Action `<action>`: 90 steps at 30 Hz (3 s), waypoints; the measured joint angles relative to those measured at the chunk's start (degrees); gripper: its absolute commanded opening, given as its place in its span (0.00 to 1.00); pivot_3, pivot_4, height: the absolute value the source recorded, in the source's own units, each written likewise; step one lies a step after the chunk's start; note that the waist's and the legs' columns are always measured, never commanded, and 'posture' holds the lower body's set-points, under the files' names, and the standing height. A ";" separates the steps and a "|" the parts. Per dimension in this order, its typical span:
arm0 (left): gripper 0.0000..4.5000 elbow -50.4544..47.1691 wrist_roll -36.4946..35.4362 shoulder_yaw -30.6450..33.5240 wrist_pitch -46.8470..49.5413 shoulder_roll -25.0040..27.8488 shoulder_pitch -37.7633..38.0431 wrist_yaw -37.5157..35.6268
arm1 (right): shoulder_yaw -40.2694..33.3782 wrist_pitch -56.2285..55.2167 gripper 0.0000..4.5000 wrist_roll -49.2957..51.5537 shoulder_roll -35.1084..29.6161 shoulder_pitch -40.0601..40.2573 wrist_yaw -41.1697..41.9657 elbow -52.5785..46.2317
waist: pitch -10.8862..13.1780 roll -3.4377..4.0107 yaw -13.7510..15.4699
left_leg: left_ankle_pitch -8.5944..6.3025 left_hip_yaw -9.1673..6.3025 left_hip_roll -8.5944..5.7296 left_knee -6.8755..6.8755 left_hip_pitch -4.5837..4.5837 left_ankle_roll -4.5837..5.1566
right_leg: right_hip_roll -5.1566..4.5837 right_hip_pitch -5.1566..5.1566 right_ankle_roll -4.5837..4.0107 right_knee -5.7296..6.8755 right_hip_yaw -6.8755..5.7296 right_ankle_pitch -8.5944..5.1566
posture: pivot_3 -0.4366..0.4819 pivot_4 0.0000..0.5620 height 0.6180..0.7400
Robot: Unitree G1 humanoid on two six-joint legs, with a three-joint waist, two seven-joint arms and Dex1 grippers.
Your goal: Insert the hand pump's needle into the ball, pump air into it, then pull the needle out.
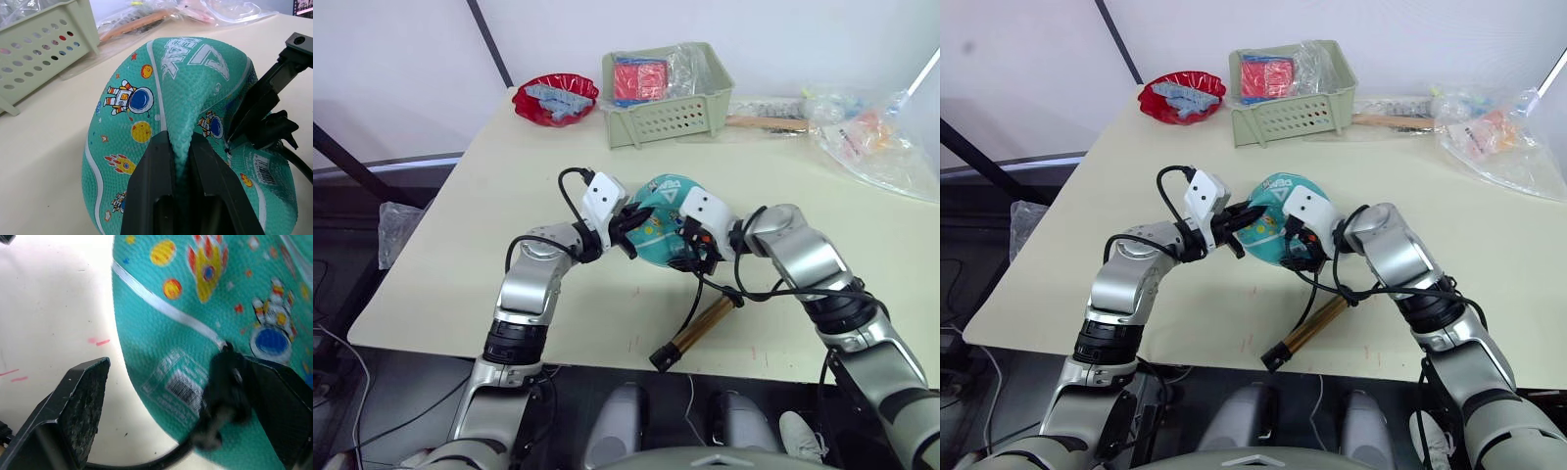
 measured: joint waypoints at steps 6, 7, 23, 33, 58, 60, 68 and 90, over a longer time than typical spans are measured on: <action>0.00 -0.09 -0.32 -0.16 -0.03 0.12 0.18 -0.03 | -4.22 -0.45 0.98 3.04 -0.64 4.34 -3.82 -3.29 | 0.10 -0.06 0.01 | 0.01 -0.16 -0.05 0.00 0.00 0.00 | 0.03 0.08 0.08 0.01 -0.04 -0.05 | 0.48 0.27 0.98; 0.00 -0.11 -0.36 -0.20 -0.04 0.15 0.21 -0.03 | -4.92 -0.41 0.98 3.77 -0.66 4.85 -4.37 -3.65 | 0.11 -0.07 0.00 | 0.01 -0.16 -0.07 0.00 0.00 0.00 | 0.03 0.13 0.09 0.01 -0.04 -0.05 | 0.48 0.27 0.98; 0.00 0.35 -0.89 -0.34 -0.30 0.33 -0.03 -0.03 | -9.24 4.34 0.58 10.44 1.02 8.63 -14.57 -10.44 | 0.13 -0.09 -0.03 | 0.02 -0.25 -0.14 0.00 0.09 0.00 | 0.03 0.25 0.14 0.05 -0.03 -0.08 | 0.48 0.27 0.98; 0.00 0.74 -0.90 -0.36 -0.43 0.33 -0.17 -0.04 | -9.22 4.36 0.58 12.68 1.40 8.64 -17.85 -10.41 | 0.13 -0.09 -0.04 | 0.03 -0.26 -0.15 0.02 0.14 -0.01 | 0.03 0.30 0.14 0.11 -0.03 -0.08 | 0.48 0.27 0.98; 0.00 1.48 -0.86 -0.36 -0.46 0.26 -0.36 -0.02 | -8.08 3.12 0.07 15.36 2.34 8.40 -21.59 -7.42 | 0.12 -0.09 -0.24 | 0.03 -0.32 -0.15 0.48 0.16 0.01 | 0.06 0.41 0.13 0.42 -0.02 -0.06 | 0.48 0.27 0.98; 0.00 1.72 -0.86 -0.36 -0.46 0.26 -0.41 -0.02 | -6.35 2.03 0.07 14.62 1.00 7.49 -21.00 -7.04 | 0.12 -0.08 -0.28 | 0.03 -0.33 -0.15 0.51 0.17 0.01 | 0.06 0.41 0.13 0.43 -0.01 -0.06 | 0.48 0.27 0.98; 0.00 2.53 -0.85 -0.35 -0.75 0.27 -0.83 -0.02 | 3.10 0.74 0.07 10.39 -4.77 0.56 -16.51 -5.54 | 0.10 -0.08 -0.49 | 0.03 -0.51 -0.15 0.68 0.21 0.01 | 0.17 0.59 0.13 0.45 0.03 -0.06 | 0.48 0.27 0.98; 0.00 3.92 -0.51 0.34 -0.43 0.16 0.17 2.32 | 17.28 0.26 0.07 -1.05 -0.13 -12.58 -8.93 8.93 | -0.48 0.03 -2.27 | 0.03 -1.10 -0.14 0.68 1.52 0.01 | 0.44 1.75 0.30 0.47 0.29 -0.26 | 0.48 0.27 0.98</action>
